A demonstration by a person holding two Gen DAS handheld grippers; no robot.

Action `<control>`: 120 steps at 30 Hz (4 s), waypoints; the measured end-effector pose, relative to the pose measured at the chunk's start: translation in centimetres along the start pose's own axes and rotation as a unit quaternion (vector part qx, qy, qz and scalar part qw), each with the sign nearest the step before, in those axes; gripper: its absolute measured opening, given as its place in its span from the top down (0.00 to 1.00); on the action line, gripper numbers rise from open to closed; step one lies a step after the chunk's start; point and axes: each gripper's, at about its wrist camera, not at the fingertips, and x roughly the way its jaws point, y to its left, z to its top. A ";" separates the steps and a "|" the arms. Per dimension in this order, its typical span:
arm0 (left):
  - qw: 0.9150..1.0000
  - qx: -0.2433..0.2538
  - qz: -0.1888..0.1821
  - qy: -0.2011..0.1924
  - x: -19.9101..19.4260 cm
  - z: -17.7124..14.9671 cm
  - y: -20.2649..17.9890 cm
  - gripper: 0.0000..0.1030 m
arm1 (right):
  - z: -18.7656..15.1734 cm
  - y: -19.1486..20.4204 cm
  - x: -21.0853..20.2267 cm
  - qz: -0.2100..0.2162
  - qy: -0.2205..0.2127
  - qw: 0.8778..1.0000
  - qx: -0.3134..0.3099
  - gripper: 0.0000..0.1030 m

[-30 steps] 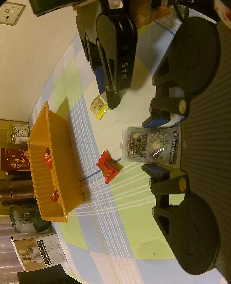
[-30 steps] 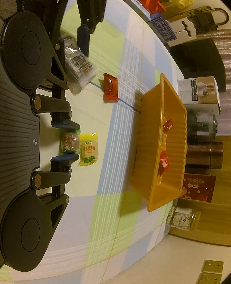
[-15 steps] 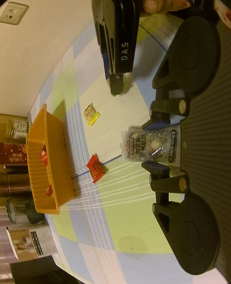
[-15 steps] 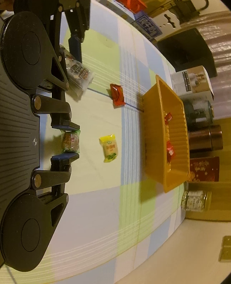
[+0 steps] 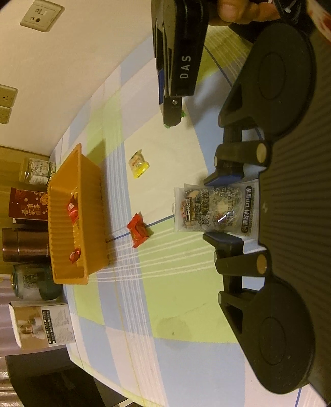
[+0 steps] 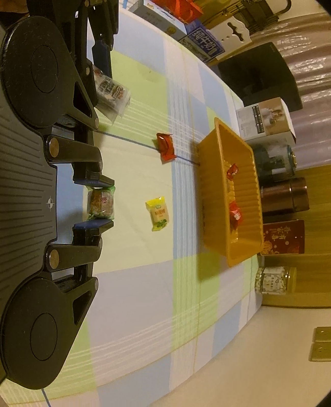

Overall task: Organize snacks
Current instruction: 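Carry the nut packet and green candy over the tray with both tools, then open the left tool to drop the nut packet into the tray, then lower the right tool and open it to drop the green candy into the tray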

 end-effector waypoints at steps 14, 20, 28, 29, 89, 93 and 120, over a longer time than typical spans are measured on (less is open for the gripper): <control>1.000 0.010 0.010 -0.018 -0.7 2.6 -0.1 0.67 | 2.1 -0.2 -0.8 -0.004 -0.017 1.000 -0.010 0.74; 0.999 0.023 0.009 -0.032 -0.2 5.1 -0.1 0.67 | 4.3 -0.5 -0.2 -0.004 -0.026 0.999 -0.018 0.74; 0.998 0.035 0.008 -0.052 1.3 9.7 0.7 0.67 | 9.3 -1.6 1.3 0.003 -0.044 0.999 -0.024 0.74; 0.998 0.036 0.009 -0.054 1.6 10.3 0.8 0.67 | 10.1 -1.8 1.7 0.004 -0.044 0.999 -0.024 0.74; 0.998 -0.011 -0.001 -0.057 10.6 22.8 6.0 0.55 | 23.2 -5.5 11.0 0.041 -0.017 0.998 0.043 0.74; 0.998 -0.011 -0.002 -0.056 10.6 22.7 6.1 0.55 | 23.4 -5.2 11.1 0.042 -0.018 0.998 0.041 0.74; 0.999 -0.018 -0.002 -0.051 10.4 20.8 6.2 0.55 | 22.6 -7.8 10.4 0.049 -0.042 0.992 0.112 0.26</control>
